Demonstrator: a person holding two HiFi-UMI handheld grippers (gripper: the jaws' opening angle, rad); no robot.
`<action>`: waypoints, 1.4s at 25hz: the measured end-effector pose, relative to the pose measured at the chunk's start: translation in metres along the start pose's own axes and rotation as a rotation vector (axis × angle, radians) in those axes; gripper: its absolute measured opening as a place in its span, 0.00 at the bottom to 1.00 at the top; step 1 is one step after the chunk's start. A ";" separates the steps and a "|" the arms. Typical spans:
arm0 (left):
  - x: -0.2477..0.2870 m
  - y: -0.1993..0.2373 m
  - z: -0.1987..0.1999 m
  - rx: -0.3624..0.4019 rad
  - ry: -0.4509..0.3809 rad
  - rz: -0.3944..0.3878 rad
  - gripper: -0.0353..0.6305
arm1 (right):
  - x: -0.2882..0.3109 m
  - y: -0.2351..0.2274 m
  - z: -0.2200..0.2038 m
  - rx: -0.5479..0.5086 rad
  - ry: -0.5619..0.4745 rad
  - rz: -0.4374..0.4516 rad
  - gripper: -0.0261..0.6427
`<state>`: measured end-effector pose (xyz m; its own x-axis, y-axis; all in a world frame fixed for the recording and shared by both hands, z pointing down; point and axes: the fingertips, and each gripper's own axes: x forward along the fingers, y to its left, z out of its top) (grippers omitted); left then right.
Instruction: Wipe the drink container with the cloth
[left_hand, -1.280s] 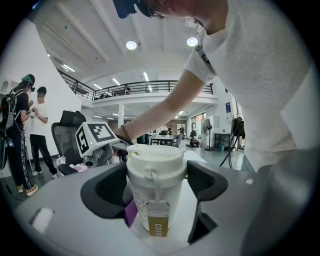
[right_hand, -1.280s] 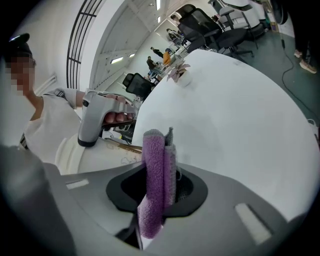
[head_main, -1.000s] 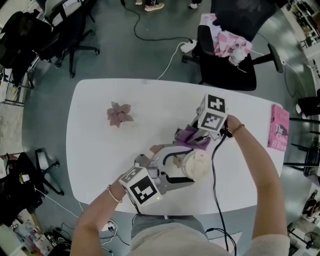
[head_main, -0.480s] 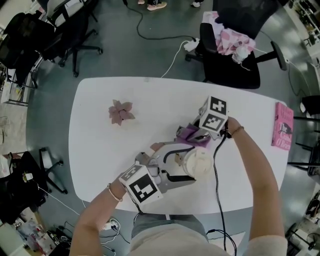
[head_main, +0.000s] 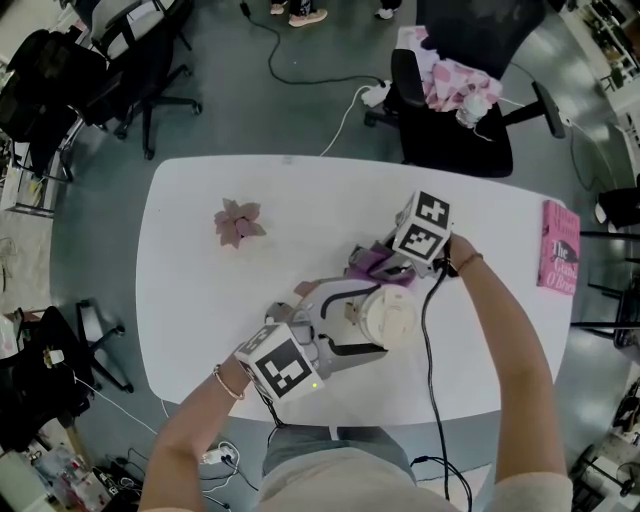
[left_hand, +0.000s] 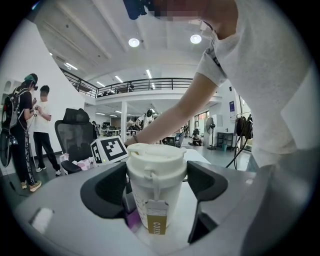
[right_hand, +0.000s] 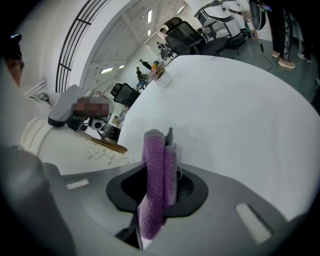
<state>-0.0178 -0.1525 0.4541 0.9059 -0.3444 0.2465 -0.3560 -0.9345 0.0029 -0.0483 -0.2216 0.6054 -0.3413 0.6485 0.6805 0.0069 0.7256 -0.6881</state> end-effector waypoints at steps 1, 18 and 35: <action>0.000 0.000 -0.001 -0.003 0.006 0.004 0.62 | -0.002 0.000 0.000 -0.002 -0.004 -0.012 0.14; -0.048 -0.012 0.025 -0.181 -0.100 0.269 0.51 | -0.107 0.062 -0.020 0.039 -0.410 -0.199 0.14; -0.132 0.017 0.071 -0.282 -0.149 0.987 0.05 | -0.245 0.218 -0.110 0.213 -1.293 -1.193 0.14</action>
<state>-0.1268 -0.1294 0.3526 0.1947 -0.9708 0.1402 -0.9785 -0.1824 0.0964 0.1401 -0.1971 0.3167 -0.5233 -0.8157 0.2465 -0.8511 0.5149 -0.1026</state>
